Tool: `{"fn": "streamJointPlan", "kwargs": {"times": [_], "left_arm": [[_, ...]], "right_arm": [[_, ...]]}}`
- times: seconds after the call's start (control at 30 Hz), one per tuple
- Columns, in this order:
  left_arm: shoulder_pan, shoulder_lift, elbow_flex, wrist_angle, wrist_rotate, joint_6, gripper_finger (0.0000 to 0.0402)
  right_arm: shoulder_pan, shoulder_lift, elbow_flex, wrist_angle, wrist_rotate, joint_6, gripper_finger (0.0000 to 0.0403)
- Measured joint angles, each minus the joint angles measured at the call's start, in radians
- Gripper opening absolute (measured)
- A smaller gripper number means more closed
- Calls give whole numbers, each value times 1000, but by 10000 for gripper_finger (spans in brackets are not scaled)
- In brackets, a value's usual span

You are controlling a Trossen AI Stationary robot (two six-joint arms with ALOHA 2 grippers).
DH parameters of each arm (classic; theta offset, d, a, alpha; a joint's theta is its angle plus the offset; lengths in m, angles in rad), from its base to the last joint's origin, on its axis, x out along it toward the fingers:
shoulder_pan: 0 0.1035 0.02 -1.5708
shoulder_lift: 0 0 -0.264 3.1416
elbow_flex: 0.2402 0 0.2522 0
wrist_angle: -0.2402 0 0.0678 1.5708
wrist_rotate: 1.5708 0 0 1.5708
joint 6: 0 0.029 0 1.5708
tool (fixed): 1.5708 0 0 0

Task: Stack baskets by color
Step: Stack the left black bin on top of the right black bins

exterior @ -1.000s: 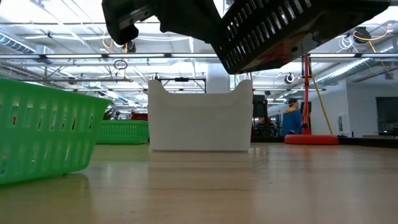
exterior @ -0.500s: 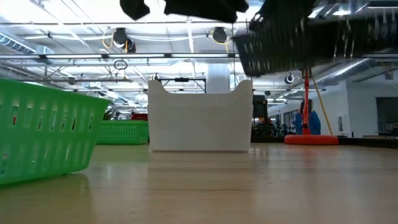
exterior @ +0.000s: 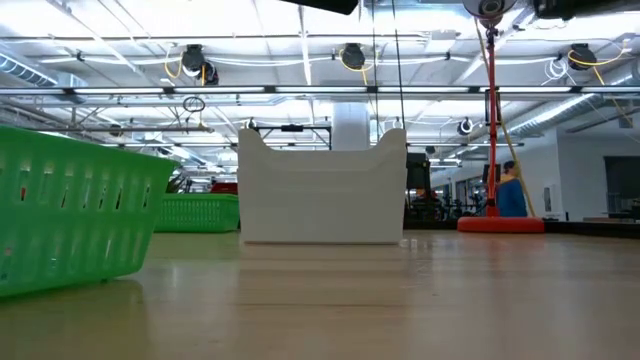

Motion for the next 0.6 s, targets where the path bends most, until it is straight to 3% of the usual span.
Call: {"fn": "streamJointPlan", "kwargs": {"times": [0.3,0.6], "left_arm": [[-29,0,0,-39,5,-318,185],[-95,2,0,-36,18,-410,171]], "right_arm": [[176,-83,0,-20,48,207,6],[340,-166,-96,8,127,412,6]]}}
